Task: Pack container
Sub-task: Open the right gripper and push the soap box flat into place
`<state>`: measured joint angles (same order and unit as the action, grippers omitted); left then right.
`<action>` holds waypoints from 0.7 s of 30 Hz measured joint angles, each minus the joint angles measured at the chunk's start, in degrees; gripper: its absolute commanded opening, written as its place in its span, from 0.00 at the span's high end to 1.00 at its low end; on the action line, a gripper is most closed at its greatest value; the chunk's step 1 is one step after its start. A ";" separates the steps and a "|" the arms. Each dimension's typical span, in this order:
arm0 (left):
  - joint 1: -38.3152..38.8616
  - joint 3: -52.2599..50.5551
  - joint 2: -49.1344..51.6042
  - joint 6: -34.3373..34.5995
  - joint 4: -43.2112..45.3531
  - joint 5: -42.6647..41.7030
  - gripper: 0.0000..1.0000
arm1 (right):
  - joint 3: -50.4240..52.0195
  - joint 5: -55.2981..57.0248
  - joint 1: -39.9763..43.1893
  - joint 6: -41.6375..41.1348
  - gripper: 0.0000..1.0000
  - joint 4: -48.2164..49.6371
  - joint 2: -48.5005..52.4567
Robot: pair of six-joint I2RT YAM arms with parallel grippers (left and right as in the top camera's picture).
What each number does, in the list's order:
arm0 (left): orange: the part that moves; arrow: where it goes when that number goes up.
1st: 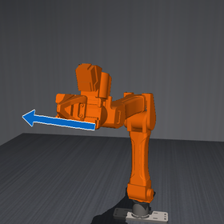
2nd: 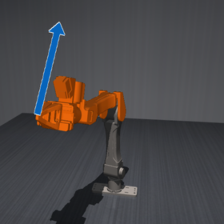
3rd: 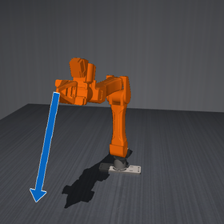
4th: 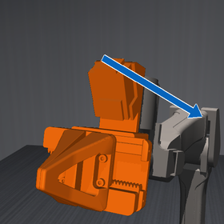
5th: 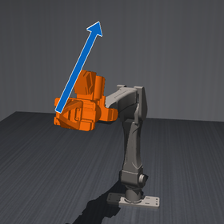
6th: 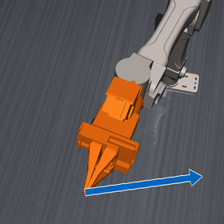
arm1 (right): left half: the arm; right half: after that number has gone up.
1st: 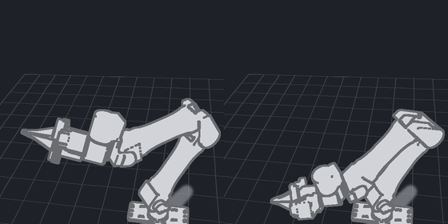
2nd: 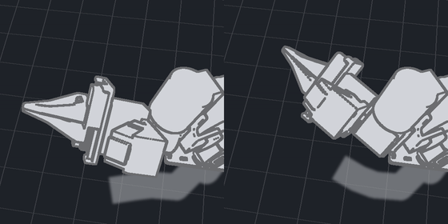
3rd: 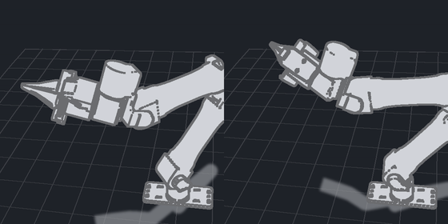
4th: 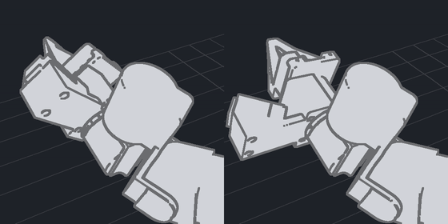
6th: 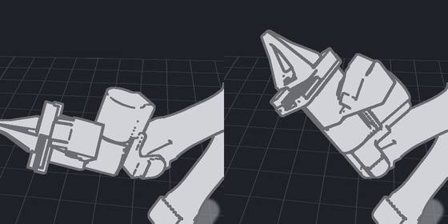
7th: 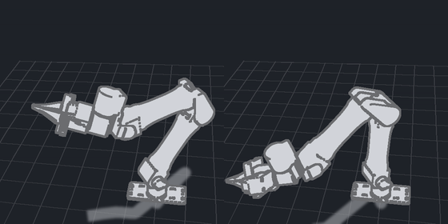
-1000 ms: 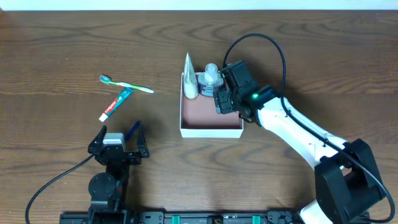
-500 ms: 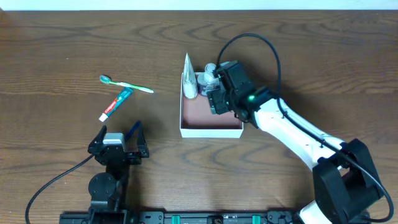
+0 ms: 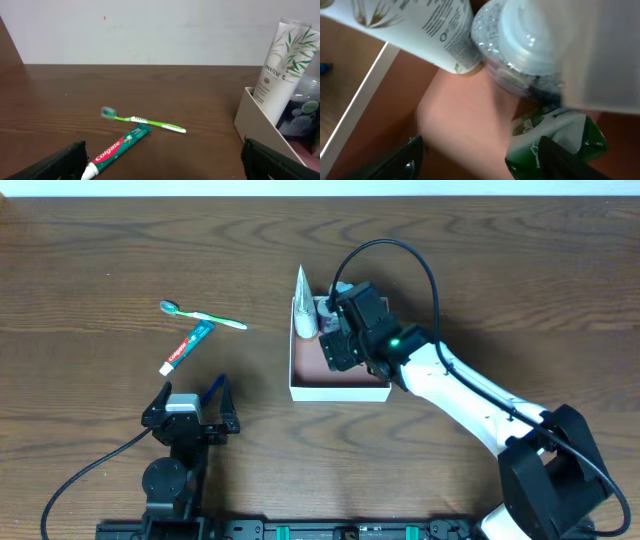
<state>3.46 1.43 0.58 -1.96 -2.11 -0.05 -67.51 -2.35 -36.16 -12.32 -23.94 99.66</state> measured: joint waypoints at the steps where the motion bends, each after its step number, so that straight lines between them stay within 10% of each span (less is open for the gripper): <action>1: 0.00 0.00 0.00 0.02 0.00 0.00 0.02 | -0.09 -0.04 -0.17 0.00 0.27 -0.35 0.00; 21: 0.00 0.00 0.00 0.02 -0.02 0.00 0.02 | -1.11 4.13 -1.68 -8.50 0.24 -10.64 0.02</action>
<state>3.46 1.43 0.58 -1.93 -2.13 -0.05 -68.62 1.78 -37.85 -20.82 -34.59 99.68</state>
